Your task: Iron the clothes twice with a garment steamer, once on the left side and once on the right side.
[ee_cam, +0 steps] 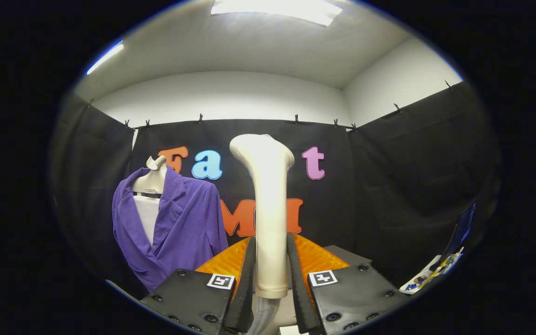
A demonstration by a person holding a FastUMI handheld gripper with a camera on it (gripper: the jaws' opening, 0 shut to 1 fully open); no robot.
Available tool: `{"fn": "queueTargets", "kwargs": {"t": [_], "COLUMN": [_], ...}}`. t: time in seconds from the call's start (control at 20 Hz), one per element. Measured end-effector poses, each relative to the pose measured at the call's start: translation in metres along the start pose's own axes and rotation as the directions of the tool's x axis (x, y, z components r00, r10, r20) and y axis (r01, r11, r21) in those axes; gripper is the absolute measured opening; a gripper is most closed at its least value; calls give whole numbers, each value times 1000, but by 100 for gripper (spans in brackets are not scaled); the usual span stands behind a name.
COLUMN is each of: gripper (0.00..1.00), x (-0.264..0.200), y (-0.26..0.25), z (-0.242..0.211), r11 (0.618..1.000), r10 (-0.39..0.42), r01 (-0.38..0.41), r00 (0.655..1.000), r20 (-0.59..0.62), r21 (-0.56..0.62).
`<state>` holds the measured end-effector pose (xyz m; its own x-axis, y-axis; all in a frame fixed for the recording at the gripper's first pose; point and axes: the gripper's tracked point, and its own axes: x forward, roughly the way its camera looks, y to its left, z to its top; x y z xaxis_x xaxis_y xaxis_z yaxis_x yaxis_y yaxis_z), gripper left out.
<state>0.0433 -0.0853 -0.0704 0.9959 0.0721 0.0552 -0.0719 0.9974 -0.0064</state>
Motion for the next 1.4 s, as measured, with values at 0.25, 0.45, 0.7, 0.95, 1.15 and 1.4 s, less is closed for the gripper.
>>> {"fn": "queueTargets", "kwargs": {"t": [0.25, 0.45, 0.7, 0.95, 1.15, 1.4], "gripper": [45, 25, 11, 10, 10, 23], "x": [4, -26, -9, -61, -95, -115], "y": [0, -48, -70, -134, -145, -142], "z": [15, 112, -7, -90, -122, -117], "r11": [1000, 974, 965, 941, 918, 906], "r10": [8, -186, -219, -339, -385, -418], "r01": [-8, 216, 226, 338, 396, 424], "r00": [1000, 933, 974, 935, 906, 893], "r20": [17, 309, 63, -105, -175, -168], "r21": [-6, -64, -131, -30, 31, 1]}}
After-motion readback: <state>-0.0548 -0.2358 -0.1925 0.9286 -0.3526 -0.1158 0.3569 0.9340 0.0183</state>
